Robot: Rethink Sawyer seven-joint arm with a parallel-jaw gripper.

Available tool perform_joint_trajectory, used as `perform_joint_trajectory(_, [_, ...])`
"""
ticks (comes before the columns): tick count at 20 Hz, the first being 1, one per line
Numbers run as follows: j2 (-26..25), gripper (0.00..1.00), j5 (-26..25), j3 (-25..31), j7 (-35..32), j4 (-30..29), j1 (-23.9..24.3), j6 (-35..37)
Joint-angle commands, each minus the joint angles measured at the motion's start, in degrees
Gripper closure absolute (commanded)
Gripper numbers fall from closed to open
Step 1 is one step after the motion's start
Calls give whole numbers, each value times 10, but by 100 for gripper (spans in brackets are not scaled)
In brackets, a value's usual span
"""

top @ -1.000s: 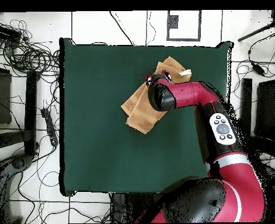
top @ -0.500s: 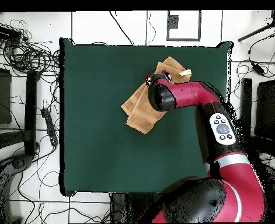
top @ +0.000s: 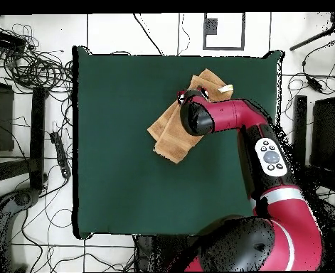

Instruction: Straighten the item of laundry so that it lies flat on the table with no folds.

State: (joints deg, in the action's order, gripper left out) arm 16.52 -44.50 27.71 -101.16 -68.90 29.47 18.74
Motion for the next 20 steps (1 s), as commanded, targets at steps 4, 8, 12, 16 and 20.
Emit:
perform_joint_trajectory(4, [-3,0,-12,17,80,-65,-22,59])
perform_joint_trajectory(8, [-3,0,-8,12,59,-67,-25,51])
perform_joint_trajectory(12, [-3,0,-9,11,57,-68,-24,49])
perform_joint_trajectory(16, [-3,0,-15,8,57,-68,-25,43])
perform_joint_trajectory(20, [-4,0,-13,11,58,-68,-22,45])
